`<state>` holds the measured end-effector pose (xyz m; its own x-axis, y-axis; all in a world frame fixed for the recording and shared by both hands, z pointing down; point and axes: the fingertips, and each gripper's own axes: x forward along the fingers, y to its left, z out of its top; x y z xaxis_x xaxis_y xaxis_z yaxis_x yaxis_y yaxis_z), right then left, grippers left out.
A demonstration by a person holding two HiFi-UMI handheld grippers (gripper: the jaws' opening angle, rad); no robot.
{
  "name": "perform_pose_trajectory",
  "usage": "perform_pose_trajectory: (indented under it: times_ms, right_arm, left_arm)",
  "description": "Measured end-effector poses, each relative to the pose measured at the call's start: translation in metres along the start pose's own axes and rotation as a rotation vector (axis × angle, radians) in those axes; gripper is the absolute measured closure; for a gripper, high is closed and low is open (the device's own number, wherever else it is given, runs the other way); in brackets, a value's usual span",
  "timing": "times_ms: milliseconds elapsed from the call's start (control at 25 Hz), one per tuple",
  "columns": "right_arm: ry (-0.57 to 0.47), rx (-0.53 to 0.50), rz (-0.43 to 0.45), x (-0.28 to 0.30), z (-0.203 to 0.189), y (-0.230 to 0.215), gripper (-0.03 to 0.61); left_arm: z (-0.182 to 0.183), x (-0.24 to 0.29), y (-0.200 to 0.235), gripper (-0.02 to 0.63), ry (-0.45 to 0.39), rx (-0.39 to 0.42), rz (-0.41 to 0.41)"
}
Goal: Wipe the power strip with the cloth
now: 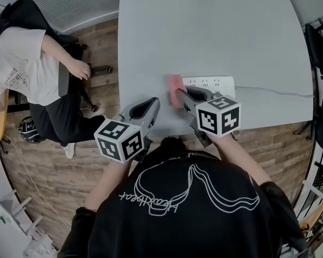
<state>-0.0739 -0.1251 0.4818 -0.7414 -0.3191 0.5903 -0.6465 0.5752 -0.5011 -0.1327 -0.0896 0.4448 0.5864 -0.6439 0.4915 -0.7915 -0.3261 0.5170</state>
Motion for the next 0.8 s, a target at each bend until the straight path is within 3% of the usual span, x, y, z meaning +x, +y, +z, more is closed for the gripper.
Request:
perform_pose_trajectory:
  times_ms: [800]
  right_arm:
    - [0.083, -0.075, -0.118, 0.012, -0.013, -0.017, 0.541]
  left_arm:
    - [-0.009, 0.014, 0.008, 0.598, 0.034, -0.011, -0.001]
